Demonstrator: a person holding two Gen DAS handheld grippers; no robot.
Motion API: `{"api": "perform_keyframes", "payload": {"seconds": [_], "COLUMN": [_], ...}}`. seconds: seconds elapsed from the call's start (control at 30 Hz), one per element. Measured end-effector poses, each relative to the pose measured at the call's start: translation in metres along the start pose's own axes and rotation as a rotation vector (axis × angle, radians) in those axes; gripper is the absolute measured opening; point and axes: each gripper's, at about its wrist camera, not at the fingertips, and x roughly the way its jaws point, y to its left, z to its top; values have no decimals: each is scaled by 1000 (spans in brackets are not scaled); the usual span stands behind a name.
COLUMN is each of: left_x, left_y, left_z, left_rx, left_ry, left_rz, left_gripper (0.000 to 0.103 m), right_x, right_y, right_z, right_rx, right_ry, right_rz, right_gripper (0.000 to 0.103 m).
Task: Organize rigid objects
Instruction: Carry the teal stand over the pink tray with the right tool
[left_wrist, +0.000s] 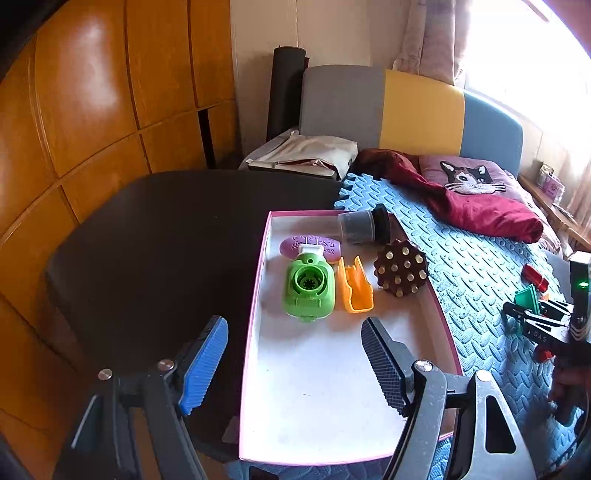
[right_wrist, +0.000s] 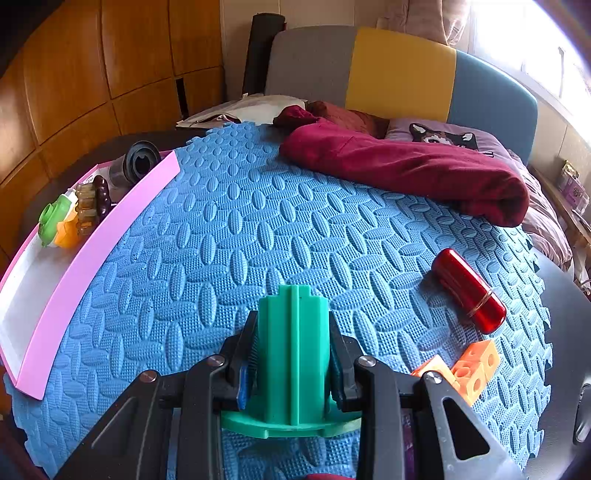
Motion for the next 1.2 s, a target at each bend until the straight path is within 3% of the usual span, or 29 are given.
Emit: {"api": "perform_keyframes", "payload": {"seconds": [0.43,1.2], "left_x": [0,-10], "left_y": [6,29], "left_z": [-4,-8], "left_rx": [-3,-43], "left_ry": [0,-33], "left_rz": [7,7], "left_gripper": [76,76], "right_x": [0,-2], "right_y": [0,14], "right_z": [0,0], "right_rx": [0,28], "right_ry": [-1,10], "right_rz": [-1,-119], "right_gripper": [31,29]}}
